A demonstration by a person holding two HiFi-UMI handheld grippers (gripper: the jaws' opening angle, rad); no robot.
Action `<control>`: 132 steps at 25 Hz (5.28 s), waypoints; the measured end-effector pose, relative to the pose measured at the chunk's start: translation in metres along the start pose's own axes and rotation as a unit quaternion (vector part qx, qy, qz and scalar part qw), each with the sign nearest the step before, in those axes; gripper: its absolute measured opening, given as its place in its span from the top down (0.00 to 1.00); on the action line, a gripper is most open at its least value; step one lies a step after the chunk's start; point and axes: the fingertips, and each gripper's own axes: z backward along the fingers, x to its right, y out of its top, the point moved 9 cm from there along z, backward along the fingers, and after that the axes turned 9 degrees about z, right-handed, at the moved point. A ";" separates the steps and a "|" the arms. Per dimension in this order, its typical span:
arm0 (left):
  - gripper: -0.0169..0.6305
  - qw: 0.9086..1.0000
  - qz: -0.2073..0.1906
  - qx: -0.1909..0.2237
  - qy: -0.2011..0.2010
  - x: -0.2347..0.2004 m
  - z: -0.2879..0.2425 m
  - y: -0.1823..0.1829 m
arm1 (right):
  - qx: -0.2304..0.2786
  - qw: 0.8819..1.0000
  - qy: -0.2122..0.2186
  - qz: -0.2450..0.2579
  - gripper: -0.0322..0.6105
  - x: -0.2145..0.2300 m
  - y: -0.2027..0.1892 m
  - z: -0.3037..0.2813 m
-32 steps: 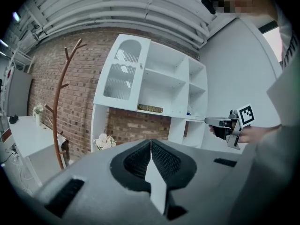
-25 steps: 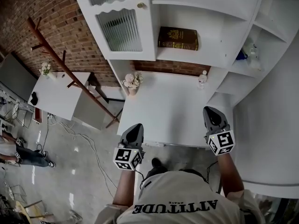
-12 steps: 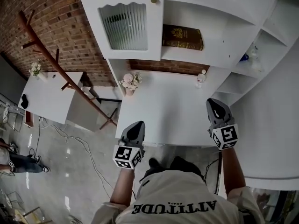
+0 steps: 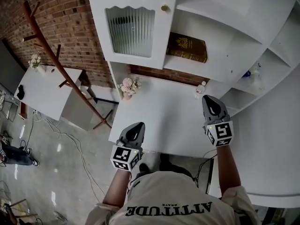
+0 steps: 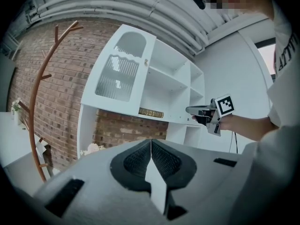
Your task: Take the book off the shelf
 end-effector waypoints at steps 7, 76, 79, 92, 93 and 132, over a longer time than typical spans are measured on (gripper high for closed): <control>0.93 1.000 -0.004 0.009 0.007 0.015 -0.026 0.009 | 0.017 0.999 0.019 0.024 0.90 0.045 0.009 -0.035; 0.93 0.999 0.004 0.029 0.041 0.031 -0.081 0.016 | -0.183 0.882 0.303 0.313 0.56 0.087 0.004 -0.257; 0.93 0.999 0.003 0.029 0.040 0.033 -0.077 0.015 | -0.182 0.880 0.311 0.310 0.56 0.083 0.006 -0.249; 0.93 0.999 0.006 0.029 0.036 0.034 -0.066 0.013 | -0.184 0.877 0.331 0.296 0.56 0.070 0.015 -0.222; 0.93 0.999 0.006 0.030 0.035 0.035 -0.066 0.013 | -0.184 0.877 0.332 0.295 0.56 0.069 0.016 -0.220; 0.93 0.999 0.024 0.023 0.022 0.023 -0.057 0.007 | -0.198 0.843 0.092 0.491 0.48 -0.003 -0.010 -0.210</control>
